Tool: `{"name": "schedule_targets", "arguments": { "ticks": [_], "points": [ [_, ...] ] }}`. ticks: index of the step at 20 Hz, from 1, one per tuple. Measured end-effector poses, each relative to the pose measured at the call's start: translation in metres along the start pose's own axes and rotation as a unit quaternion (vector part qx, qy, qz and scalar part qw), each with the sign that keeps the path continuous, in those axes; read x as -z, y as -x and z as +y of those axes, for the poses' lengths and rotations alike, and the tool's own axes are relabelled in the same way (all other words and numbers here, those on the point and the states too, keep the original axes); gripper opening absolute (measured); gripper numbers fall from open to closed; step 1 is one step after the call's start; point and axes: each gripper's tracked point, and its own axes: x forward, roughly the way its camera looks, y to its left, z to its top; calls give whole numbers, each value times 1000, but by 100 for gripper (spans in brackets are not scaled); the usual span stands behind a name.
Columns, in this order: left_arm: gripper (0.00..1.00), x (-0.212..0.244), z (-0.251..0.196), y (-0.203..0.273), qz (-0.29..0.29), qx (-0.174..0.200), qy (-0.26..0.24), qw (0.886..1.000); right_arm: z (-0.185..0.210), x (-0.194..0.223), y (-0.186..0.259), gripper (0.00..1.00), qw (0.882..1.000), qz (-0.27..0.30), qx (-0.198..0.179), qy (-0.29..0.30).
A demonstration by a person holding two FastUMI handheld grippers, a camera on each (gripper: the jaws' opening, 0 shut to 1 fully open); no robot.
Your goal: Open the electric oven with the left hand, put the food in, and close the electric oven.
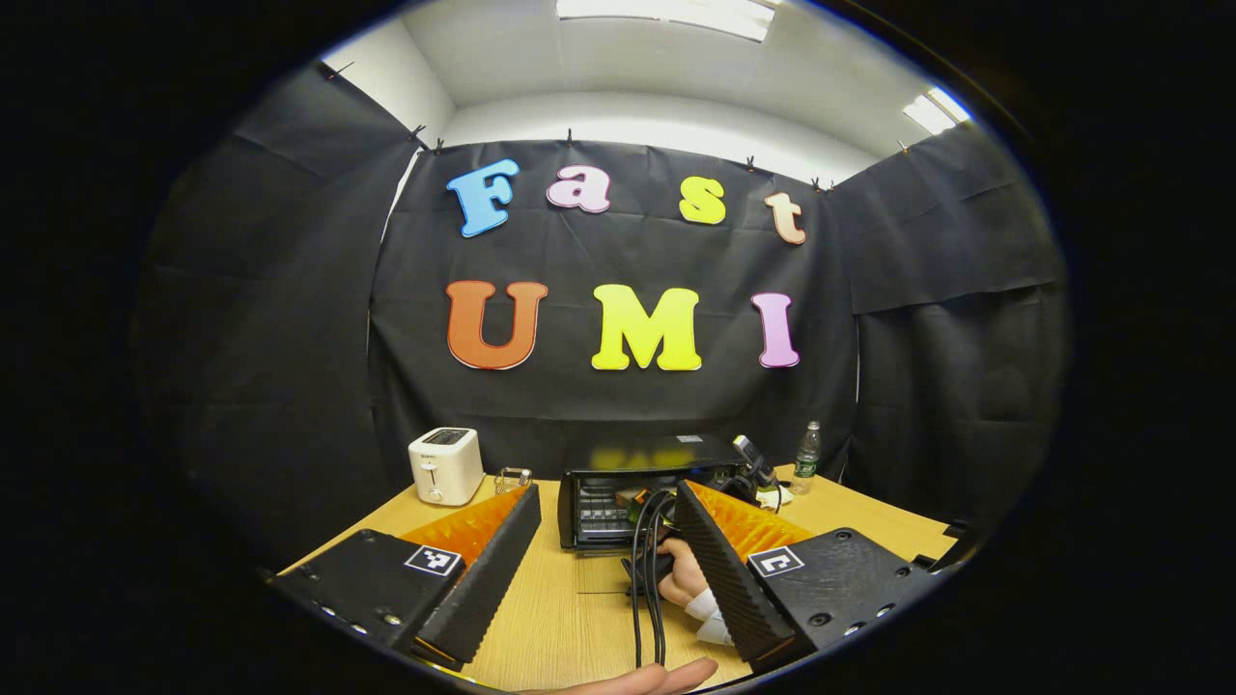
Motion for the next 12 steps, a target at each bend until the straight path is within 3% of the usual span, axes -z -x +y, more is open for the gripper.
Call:
{"name": "schedule_targets", "arguments": {
  "ticks": [1, 3, 4, 5, 6, 12],
  "points": [
    [92, 1, 2, 0, 2, -3, 0, 1000, 3, 1, -2, 86, 1000, 1, 0, 23],
    [92, 4, 3, -1, 4, -5, 2, 1000, 8, 9, -1, 92, 998, 15, 3, 68],
    [92, 5, 3, -1, 5, -6, 4, 1000, 9, 13, -2, 81, 996, 26, 7, 88],
    [92, 7, 4, -1, 7, -6, 6, 1000, 9, 17, -2, 84, 994, 39, 12, 105],
    [92, 7, 5, -2, 8, -7, 7, 1000, 10, 21, -1, 98, 992, 50, 16, 115],
    [92, 14, 10, -2, 16, -13, 12, 1000, 6, 39, -1, 98, 973, 111, 49, 197]
  ]
}}
